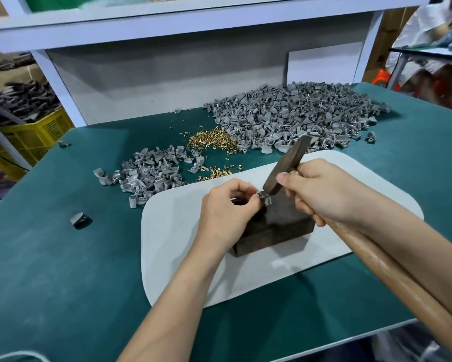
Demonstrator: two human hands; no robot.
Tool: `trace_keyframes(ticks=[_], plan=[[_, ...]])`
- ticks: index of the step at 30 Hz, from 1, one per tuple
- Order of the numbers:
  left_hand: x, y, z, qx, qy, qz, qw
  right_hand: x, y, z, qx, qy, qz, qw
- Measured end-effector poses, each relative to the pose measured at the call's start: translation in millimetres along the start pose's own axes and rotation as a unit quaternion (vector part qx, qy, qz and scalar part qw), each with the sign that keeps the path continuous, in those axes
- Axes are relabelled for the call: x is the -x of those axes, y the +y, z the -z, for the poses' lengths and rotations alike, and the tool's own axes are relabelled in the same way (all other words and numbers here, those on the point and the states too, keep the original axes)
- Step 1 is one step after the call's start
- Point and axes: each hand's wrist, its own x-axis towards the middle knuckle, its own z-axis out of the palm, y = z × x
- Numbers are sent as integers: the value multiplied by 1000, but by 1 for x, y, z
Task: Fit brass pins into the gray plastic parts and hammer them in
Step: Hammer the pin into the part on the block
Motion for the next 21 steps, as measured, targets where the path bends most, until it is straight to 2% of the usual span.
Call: trace_keyframes(ticks=[3, 6, 12, 21], plan=[[1, -1, 0, -16, -35, -12, 999, -2, 0, 0, 56, 8, -2, 998], [1, -2, 0, -39, -36, -15, 998, 1, -4, 1, 108, 20, -3, 994], [0, -1, 0, -18, -47, 4, 999, 9, -21, 1, 234, 30, 23, 971], [0, -2, -1, -19, -51, 11, 998, 11, -26, -4, 263, 10, 4, 965]])
